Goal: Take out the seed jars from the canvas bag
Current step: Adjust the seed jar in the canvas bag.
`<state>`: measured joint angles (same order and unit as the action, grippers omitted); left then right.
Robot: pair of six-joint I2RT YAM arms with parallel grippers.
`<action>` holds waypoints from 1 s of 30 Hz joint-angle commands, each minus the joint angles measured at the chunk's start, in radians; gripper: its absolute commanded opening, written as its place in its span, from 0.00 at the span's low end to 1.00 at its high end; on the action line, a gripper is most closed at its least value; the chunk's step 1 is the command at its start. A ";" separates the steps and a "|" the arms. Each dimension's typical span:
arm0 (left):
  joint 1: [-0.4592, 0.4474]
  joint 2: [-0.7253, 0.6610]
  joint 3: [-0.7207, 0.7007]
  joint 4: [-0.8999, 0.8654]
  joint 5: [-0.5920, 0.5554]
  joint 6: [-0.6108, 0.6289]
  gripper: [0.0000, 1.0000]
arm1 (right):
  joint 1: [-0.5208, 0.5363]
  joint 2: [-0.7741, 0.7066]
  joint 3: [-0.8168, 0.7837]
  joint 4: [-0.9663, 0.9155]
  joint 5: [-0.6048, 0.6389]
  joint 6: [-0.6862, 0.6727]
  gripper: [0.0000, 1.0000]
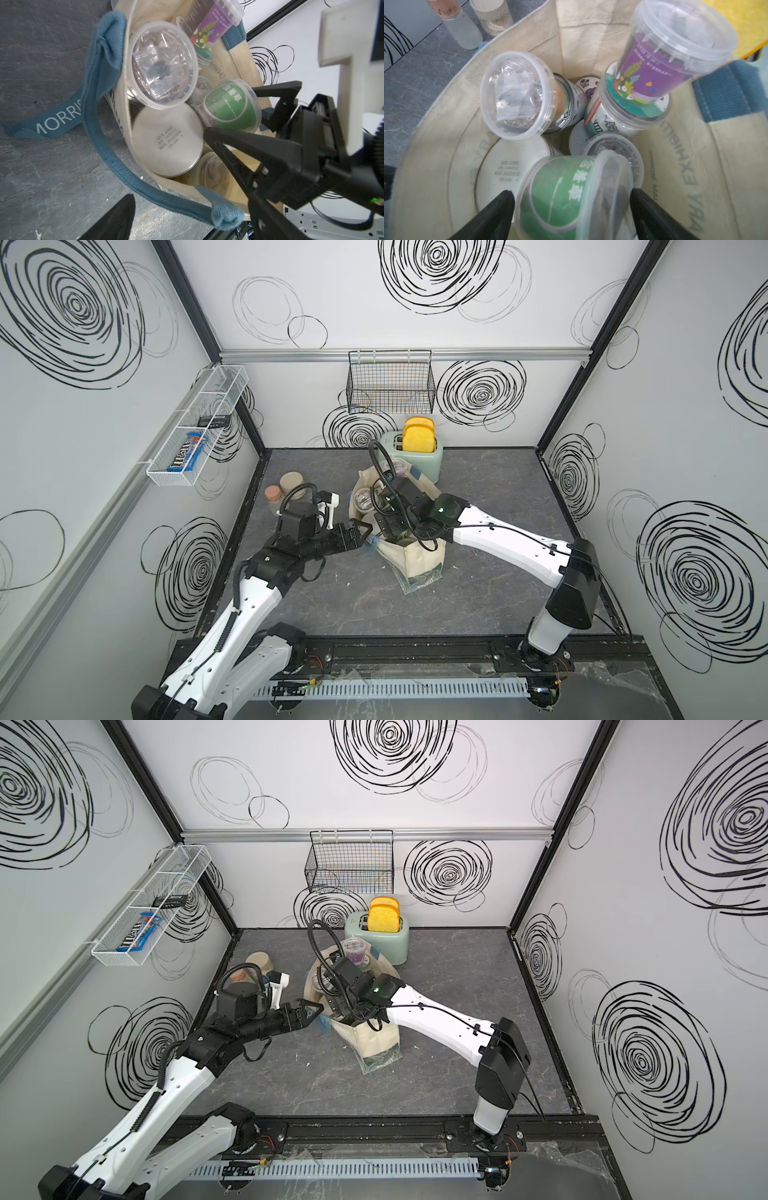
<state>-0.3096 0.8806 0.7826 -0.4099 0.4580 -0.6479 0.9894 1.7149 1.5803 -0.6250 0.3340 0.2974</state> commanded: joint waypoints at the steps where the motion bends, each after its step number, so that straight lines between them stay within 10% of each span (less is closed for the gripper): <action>1: -0.006 -0.006 0.007 0.030 -0.015 -0.004 0.90 | 0.009 -0.030 0.035 -0.034 -0.061 -0.002 0.95; 20: -0.012 0.026 0.025 0.025 -0.021 0.008 0.89 | -0.213 -0.255 -0.346 0.332 -0.649 0.087 0.97; 30: -0.029 0.043 0.036 0.023 -0.037 0.007 0.89 | -0.273 -0.191 -0.389 0.409 -0.766 0.110 0.97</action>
<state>-0.3298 0.9146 0.7879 -0.4103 0.4374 -0.6441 0.7151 1.4879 1.1938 -0.2306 -0.3870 0.3889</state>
